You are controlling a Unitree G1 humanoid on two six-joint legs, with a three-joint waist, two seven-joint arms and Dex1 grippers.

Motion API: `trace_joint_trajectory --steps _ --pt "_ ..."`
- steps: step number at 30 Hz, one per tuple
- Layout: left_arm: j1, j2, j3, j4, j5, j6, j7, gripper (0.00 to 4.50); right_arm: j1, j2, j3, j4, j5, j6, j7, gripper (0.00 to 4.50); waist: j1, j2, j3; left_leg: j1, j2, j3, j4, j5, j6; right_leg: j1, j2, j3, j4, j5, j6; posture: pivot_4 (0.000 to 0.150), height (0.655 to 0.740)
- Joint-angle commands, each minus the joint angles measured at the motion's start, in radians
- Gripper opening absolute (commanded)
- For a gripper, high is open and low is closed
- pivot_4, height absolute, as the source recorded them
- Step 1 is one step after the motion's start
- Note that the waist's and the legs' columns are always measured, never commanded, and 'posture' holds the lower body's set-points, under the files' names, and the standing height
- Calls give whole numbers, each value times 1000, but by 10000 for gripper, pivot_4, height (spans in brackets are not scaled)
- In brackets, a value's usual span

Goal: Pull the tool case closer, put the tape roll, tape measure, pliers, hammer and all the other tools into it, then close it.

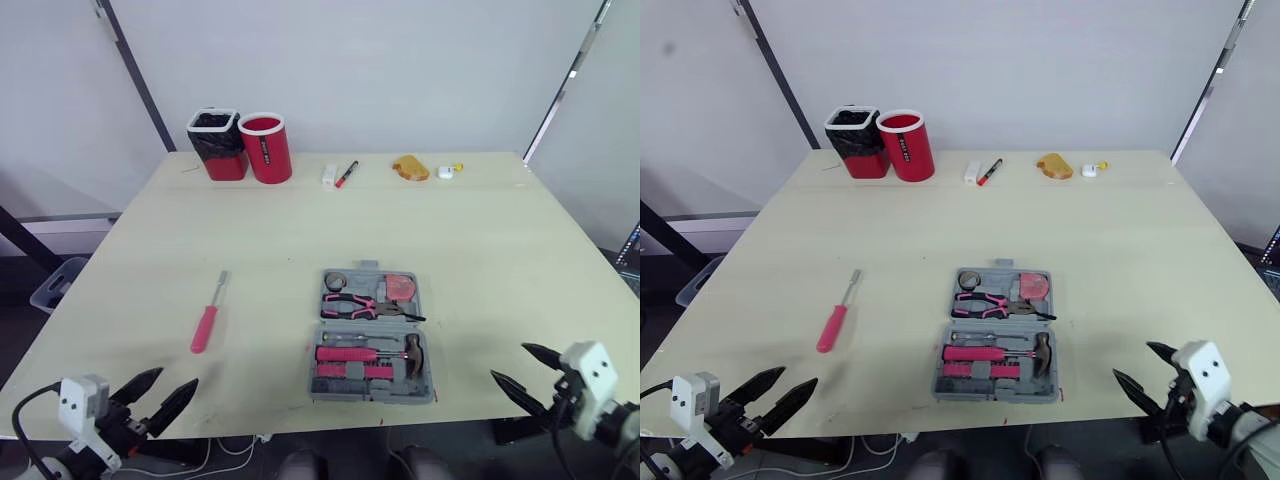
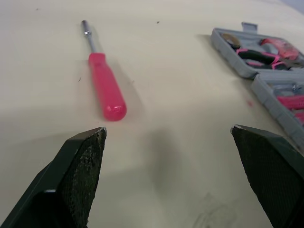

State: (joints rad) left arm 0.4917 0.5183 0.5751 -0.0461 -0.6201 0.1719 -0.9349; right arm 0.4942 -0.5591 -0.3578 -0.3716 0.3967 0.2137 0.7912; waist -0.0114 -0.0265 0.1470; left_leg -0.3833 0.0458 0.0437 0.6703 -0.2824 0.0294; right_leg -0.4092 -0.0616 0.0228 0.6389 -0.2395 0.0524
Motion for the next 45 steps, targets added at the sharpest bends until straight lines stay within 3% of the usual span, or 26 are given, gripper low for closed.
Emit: trace_joint_trajectory --steps 1,7,16,29,33,38,45 --pt "-25 5 -2 6 12 -6 17 45000 0 0 -36 5 18 -34 5 44544 0 0 0 0 1 1 0 0 0 0 -2 -2 0 0 0 1500 7400" --pt "-71 18 -7 28 16 -5 11 45000 -50 -10 -20 24 22 -38 13 44544 0 -1 -1 0 0 4 -2 0 0 -2 -2 -7 0 3 -4 1500 7400" --pt "-153 120 23 -63 -38 99 38 45000 -333 -58 163 -131 27 81 -8 44544 8 -2 1 0 0 3 -1 0 0 -3 -2 -10 1 3 -5 1500 7400" --pt "-426 270 -103 -131 66 546 400 45000 -594 -120 293 -190 197 236 110 44544 17 -3 2 -1 -4 3 -1 0 0 -1 -2 -10 2 3 -5 1500 7400" --pt "-542 237 -166 -143 114 690 552 45000 -692 -113 326 -194 216 285 93 44544 17 -3 2 -1 -5 3 -1 0 0 -1 -2 -10 2 4 -5 1500 7400" --pt "-630 162 -222 -161 167 802 698 45000 -706 -120 326 -186 216 297 90 44544 20 -5 2 -2 -6 2 -2 0 0 -1 -2 -11 2 6 -1 1500 7400" --pt "-651 68 -265 -158 217 813 764 45000 -711 -121 320 -190 219 311 81 44544 21 -6 2 -2 -7 2 -1 0 0 -1 -2 -11 2 5 -3 1500 7400"
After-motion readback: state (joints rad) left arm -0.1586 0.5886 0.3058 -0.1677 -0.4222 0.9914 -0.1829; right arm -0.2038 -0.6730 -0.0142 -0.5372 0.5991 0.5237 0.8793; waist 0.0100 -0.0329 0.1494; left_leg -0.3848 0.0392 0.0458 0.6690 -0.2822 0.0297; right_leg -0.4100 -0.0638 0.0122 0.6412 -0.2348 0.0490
